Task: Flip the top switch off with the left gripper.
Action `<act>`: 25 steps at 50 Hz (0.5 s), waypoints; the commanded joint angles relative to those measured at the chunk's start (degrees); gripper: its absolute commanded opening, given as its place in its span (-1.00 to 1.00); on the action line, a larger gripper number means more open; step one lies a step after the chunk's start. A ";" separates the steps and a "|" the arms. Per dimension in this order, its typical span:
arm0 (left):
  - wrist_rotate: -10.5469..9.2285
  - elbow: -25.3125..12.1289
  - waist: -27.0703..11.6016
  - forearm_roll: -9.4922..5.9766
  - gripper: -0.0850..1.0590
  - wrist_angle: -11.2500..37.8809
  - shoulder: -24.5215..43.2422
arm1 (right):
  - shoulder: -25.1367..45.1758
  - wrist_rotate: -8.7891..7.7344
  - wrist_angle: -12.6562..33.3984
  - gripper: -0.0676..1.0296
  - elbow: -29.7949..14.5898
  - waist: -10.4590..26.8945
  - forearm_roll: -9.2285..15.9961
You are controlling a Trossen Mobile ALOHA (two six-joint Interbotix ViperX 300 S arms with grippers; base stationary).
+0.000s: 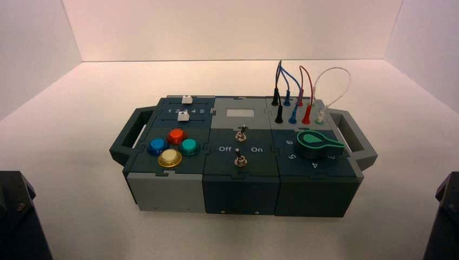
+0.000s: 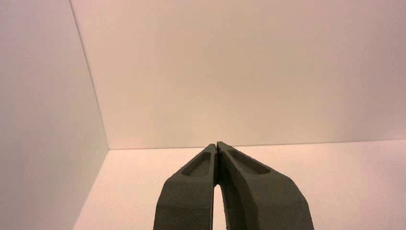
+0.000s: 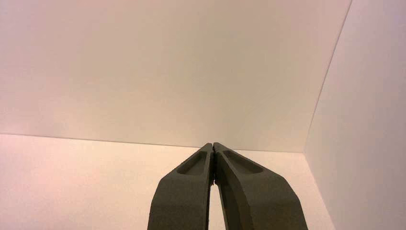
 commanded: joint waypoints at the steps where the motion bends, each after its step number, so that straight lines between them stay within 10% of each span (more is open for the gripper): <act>1: 0.18 -1.76 -0.09 -0.09 -0.91 0.18 0.70 | 0.44 -0.09 0.97 -0.92 -1.76 0.18 0.18; 25: -0.88 -2.99 -7.82 -0.26 -0.91 6.86 0.53 | 1.58 0.26 12.04 -0.92 -3.34 3.96 0.79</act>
